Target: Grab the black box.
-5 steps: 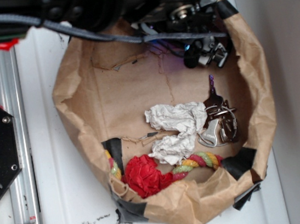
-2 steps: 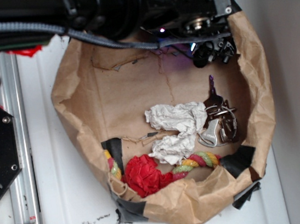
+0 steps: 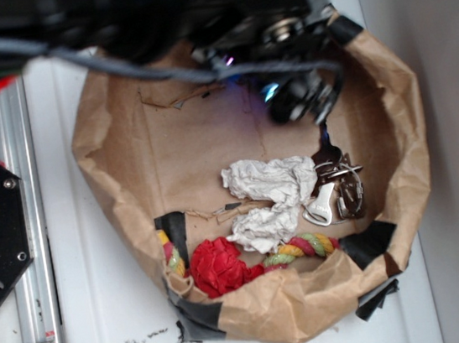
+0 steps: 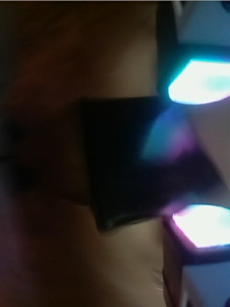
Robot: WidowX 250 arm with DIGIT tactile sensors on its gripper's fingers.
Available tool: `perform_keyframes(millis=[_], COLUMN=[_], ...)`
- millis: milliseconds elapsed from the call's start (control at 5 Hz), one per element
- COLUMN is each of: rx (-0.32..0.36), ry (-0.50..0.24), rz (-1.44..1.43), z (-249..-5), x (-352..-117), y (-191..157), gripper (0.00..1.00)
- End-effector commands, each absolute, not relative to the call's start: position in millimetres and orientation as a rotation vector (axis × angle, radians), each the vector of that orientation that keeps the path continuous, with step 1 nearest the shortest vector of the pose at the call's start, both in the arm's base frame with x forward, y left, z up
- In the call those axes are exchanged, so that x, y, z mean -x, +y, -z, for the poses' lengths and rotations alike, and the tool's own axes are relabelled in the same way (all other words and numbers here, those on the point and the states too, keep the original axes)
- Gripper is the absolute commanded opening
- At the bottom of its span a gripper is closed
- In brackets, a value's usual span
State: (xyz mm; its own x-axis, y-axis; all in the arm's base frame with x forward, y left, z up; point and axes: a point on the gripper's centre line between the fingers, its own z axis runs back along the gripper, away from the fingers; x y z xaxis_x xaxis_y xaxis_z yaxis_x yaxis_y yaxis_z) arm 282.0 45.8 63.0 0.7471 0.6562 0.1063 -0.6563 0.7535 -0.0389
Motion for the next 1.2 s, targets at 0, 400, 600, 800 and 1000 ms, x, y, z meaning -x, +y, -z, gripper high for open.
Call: perform_keyframes(millis=[0, 400, 600, 800, 1000], rx=[-0.054, -0.141, -0.158, -0.127, -0.145], ry=[-0.110, -0.119, -0.140, -0.196, -0.274], rz=[-0.331, -0.334, -0.425, -0.512, -0.493], z=[-173, -182, -161, -126, -99], x=[-238, -245, -248, -265, -278], y=[6, 12, 24, 47, 50], gripper=[0.00, 0.00, 1.00, 1.00, 1.00])
